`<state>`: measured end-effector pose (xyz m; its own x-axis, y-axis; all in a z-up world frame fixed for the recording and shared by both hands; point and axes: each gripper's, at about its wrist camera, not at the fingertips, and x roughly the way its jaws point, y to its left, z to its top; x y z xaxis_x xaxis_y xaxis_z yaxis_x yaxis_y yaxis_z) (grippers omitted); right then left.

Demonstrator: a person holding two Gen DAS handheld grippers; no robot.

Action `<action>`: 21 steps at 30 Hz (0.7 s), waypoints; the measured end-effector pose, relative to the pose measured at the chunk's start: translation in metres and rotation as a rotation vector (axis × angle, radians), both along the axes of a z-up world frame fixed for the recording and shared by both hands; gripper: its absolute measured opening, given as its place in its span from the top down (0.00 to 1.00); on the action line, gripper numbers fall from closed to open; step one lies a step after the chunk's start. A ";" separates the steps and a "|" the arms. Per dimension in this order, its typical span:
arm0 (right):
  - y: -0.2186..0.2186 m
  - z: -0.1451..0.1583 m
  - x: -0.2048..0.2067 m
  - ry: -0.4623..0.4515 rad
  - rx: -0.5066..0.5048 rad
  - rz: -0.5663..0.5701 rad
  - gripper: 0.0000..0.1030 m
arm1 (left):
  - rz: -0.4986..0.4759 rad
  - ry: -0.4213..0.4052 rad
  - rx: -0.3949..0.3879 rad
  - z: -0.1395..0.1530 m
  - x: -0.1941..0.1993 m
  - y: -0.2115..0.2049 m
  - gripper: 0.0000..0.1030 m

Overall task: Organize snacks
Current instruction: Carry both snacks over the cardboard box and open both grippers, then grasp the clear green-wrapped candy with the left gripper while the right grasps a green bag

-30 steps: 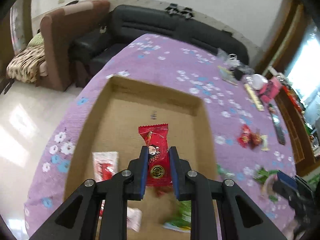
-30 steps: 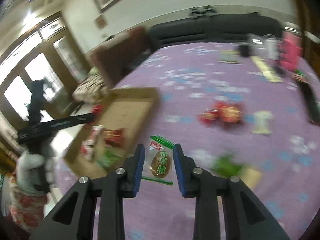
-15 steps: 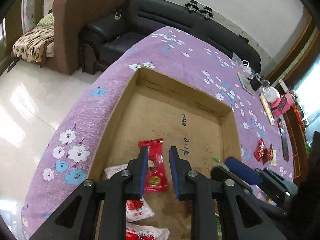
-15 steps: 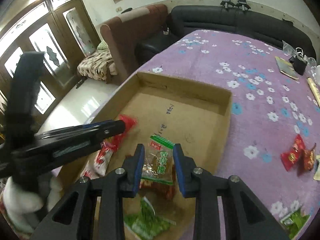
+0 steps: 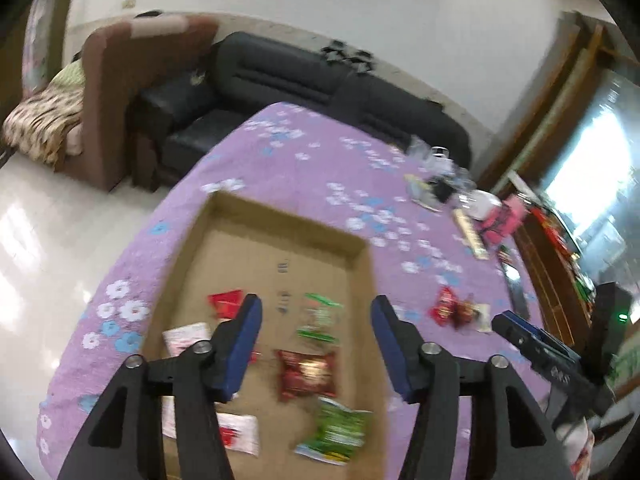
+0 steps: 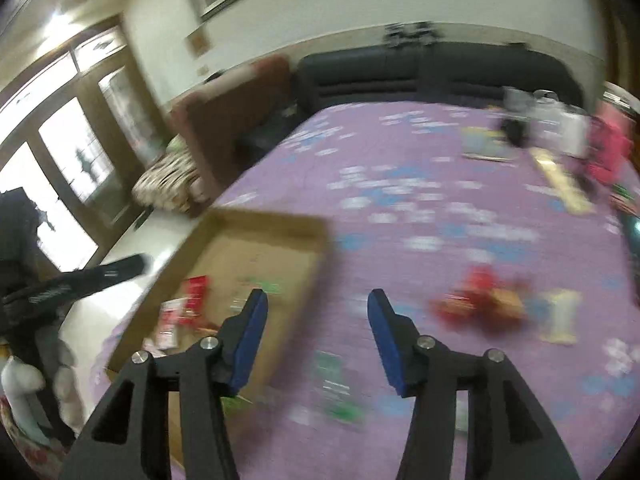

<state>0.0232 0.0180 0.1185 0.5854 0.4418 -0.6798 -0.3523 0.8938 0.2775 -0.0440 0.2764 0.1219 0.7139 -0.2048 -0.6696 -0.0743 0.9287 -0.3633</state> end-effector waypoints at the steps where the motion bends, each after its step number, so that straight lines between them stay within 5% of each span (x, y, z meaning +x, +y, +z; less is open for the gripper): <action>1: -0.031 -0.002 -0.004 0.003 -0.005 -0.061 0.48 | -0.019 -0.005 0.001 0.002 0.000 -0.007 0.38; 5: -0.105 -0.024 -0.015 0.075 -0.001 -0.193 0.47 | -0.112 0.005 0.003 0.001 0.006 -0.053 0.36; 9: -0.128 -0.054 -0.026 0.147 0.035 -0.227 0.47 | -0.209 0.050 0.037 -0.014 0.015 -0.107 0.36; 13: -0.113 -0.061 -0.029 0.132 0.049 -0.162 0.46 | -0.245 0.131 0.045 -0.039 0.019 -0.136 0.36; 16: -0.085 -0.062 -0.023 0.081 -0.022 -0.063 0.33 | -0.232 0.189 0.104 -0.062 0.026 -0.151 0.36; 21: -0.053 -0.083 -0.013 0.060 -0.164 0.022 0.33 | -0.260 0.228 0.186 -0.085 0.034 -0.167 0.36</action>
